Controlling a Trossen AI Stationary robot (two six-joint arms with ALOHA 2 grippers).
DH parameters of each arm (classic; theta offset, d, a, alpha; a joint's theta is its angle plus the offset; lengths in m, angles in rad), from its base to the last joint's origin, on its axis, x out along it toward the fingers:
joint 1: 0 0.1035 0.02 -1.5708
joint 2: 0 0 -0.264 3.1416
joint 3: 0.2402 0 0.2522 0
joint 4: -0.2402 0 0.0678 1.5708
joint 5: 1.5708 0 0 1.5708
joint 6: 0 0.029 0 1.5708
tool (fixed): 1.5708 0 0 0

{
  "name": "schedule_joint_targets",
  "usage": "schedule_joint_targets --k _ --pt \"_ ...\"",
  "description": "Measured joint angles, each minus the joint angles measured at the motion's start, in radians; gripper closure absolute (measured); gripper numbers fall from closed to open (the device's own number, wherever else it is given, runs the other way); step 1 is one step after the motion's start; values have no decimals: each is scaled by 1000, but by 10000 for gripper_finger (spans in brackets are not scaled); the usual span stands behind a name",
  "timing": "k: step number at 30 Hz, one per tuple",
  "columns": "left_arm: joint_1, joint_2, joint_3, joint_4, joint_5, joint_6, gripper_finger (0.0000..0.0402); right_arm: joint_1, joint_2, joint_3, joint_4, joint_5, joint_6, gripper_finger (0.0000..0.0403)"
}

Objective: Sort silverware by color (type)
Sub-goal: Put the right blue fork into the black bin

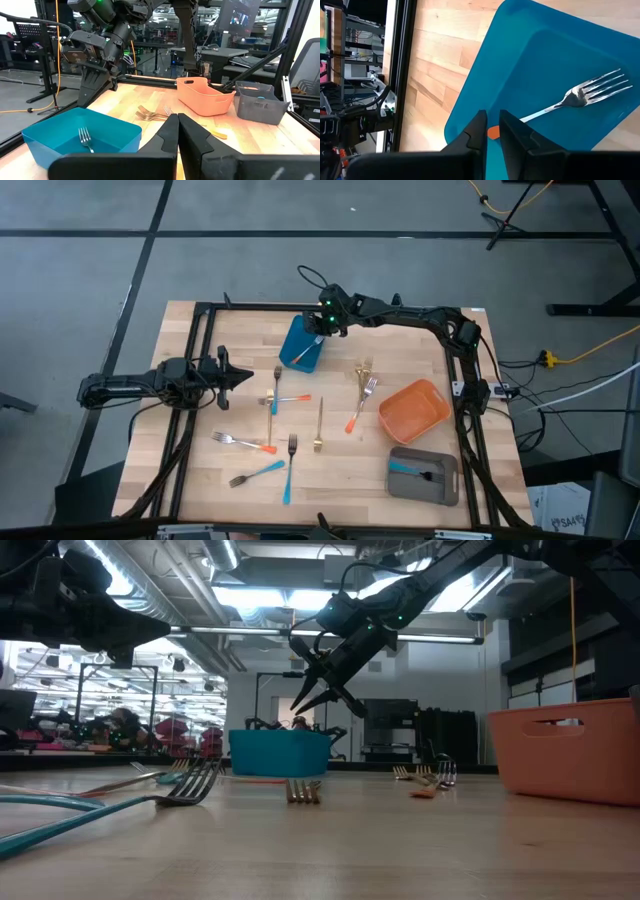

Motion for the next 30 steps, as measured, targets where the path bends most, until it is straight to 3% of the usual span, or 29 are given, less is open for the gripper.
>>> schedule_joint_targets --k 9,20,30 --pt "0 0 0 0 0 0 401 0 -1 0 0 0 -16 361" --pt "0 0 0 8 -4 0 401 5 -14 0 -1 -108 -251 361" --pt "0 0 0 32 -20 -28 401 13 -215 0 -125 -125 -455 361"
